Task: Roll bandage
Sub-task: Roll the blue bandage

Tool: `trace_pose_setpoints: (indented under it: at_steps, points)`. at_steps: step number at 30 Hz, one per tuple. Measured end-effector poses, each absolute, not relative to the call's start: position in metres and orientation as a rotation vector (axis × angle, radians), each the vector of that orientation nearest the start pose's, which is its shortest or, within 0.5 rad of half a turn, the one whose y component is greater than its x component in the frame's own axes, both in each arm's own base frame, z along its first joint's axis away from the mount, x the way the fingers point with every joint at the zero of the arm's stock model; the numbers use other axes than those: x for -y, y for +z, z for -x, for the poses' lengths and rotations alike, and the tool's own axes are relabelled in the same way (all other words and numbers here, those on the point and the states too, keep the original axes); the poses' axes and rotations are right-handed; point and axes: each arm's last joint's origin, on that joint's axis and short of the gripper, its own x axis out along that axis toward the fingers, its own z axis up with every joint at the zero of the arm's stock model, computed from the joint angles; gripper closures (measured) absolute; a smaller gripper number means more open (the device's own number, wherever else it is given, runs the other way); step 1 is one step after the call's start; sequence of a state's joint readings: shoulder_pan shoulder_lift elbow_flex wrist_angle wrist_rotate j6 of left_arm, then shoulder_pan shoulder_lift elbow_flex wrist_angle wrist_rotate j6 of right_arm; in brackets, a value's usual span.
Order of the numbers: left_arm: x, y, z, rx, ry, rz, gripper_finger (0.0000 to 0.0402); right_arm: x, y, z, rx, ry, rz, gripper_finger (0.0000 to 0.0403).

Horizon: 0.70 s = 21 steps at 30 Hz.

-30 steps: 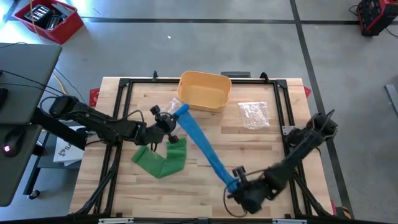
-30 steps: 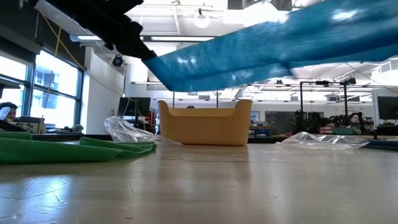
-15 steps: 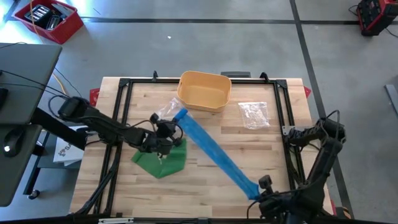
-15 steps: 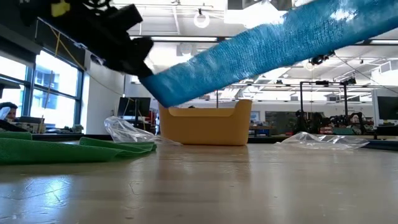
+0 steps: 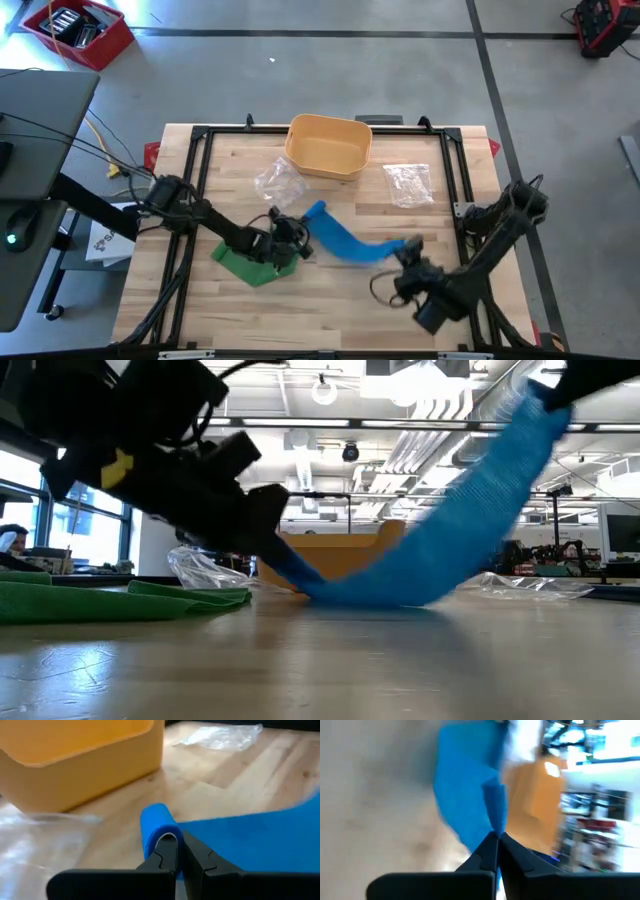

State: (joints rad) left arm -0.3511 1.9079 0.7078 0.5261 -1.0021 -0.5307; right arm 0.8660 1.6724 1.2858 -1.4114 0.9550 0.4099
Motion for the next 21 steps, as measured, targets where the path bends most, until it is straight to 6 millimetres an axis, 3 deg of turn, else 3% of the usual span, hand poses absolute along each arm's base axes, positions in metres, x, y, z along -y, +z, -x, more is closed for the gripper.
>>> trace_pose_setpoints:
  at_steps: [5, 9, 12, 16, 21]
  points:
    - [0.090, 0.072, -0.316, -0.427, 0.699, 0.041, 0.0401, -0.151, 0.299, -0.184, -0.918, -0.363, 1.057, 0.0403]
    - [0.093, 0.074, -0.325, -0.465, 0.680, -0.004, 0.0401, -0.118, 0.333, -0.174, -0.831, -0.393, 0.984, 0.0403]
    - [0.099, 0.078, -0.329, -0.446, 0.683, 0.002, 0.0401, -0.105, 0.349, -0.169, -0.793, -0.361, 0.915, 0.0403]
    - [0.116, 0.090, -0.338, -0.400, 0.655, 0.013, 0.0401, -0.112, 0.353, -0.175, -0.768, -0.216, 0.950, 0.0403]
    - [0.138, 0.104, -0.349, -0.417, 0.603, 0.037, 0.0401, -0.143, 0.354, -0.192, -0.631, -0.111, 0.964, 0.0403]
